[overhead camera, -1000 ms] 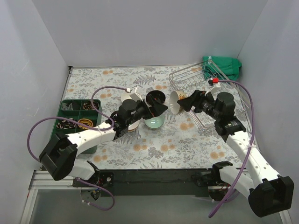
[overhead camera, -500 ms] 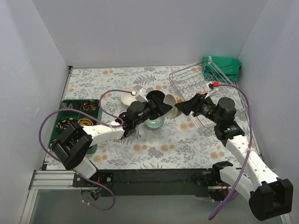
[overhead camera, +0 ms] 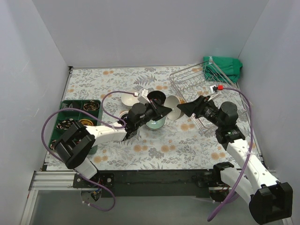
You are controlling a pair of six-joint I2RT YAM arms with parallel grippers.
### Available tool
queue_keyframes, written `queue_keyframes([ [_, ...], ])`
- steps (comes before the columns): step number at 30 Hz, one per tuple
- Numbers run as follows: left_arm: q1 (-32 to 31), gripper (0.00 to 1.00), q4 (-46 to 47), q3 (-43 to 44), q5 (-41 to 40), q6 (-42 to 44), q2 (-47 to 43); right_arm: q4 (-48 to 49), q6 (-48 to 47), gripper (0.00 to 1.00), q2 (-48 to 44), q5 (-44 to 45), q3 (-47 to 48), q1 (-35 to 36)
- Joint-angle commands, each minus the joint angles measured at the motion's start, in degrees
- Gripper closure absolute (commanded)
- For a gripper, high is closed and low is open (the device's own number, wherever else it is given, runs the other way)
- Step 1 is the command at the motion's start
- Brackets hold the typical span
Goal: Unload the bowls from the dish rack
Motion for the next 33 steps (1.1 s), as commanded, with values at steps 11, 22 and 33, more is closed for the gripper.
queue_keyframes([
  [11,2.1,1.00,-25.2,7.9,-18.5,23.2,-9.8,-9.9,-17.2,0.11,-7.4,11.1,1.8,0.9],
  [22,9.2,1.00,-44.9,29.8,-14.3,36.4,3.0,-20.2,-24.1,0.11,-12.5,17.4,0.9,1.0],
  [33,13.3,1.00,-51.1,40.1,-7.7,37.2,14.6,-21.9,-25.5,0.11,-14.9,19.0,-0.3,0.9],
])
